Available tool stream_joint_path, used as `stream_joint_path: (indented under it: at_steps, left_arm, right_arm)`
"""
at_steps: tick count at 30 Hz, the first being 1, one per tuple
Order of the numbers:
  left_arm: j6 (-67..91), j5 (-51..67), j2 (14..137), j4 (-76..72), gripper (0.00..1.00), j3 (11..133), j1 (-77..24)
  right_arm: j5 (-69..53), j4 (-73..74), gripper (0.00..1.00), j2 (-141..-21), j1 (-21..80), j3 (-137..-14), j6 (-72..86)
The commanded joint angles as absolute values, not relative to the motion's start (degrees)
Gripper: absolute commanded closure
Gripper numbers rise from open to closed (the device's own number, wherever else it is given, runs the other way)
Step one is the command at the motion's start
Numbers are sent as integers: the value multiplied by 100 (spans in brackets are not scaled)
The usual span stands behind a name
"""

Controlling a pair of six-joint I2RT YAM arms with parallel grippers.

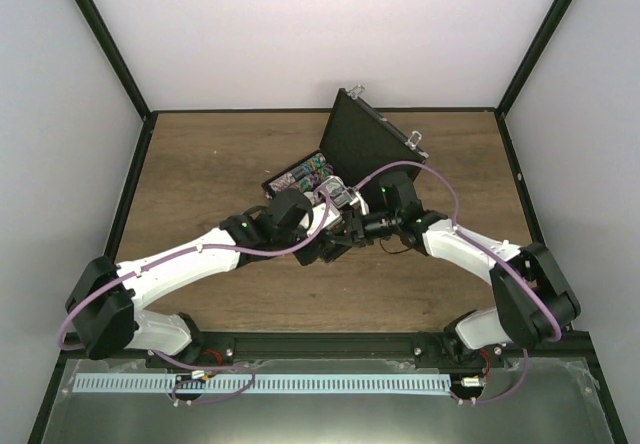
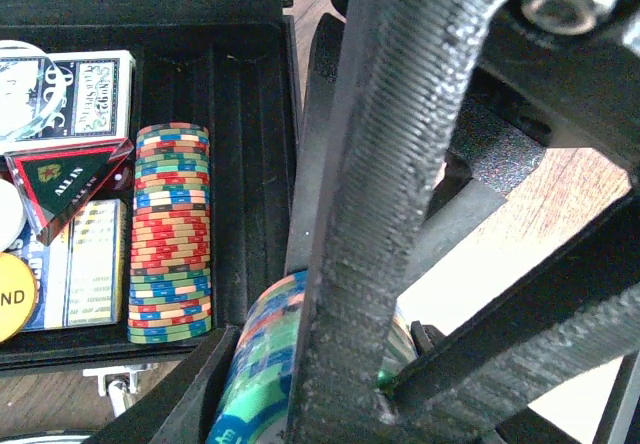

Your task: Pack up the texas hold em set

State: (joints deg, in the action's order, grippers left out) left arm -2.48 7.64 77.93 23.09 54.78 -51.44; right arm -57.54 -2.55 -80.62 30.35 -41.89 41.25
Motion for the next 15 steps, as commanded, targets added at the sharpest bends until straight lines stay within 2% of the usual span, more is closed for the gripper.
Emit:
stream_joint_path:
  at_steps: [1, 3, 6, 9, 11, 15]
  left_arm:
    - [-401, 866, 7600, 2009, 66, 5518, -5176]
    - [-439, 986, 7549, 2028, 55, 5520, -5170]
    - [-429, 903, 7398, 2067, 28, 5515, -5175]
    - [-322, 563, 7145, 2111, 1, 5474, -5146]
    - [-214, 398, 6905, 2070, 0, 5370, -5024]
    - [76, 167, 6463, 1947, 0, 5123, -4137]
  right_arm:
    - [-5687, -167, 59, -7928, 3094, -4333, 3946]
    - [-5456, -15, 61, -7837, 3094, -4393, 3842]
    - [-4709, 668, 62, -7684, 3094, -4735, 3326]
    - [-3232, 1645, 61, -7680, 3069, -5285, 2442]
    - [-1773, 1968, 61, -7761, 3046, -5456, 2002]
    - [-179, 2246, 64, -8260, 3032, -5758, 1146]
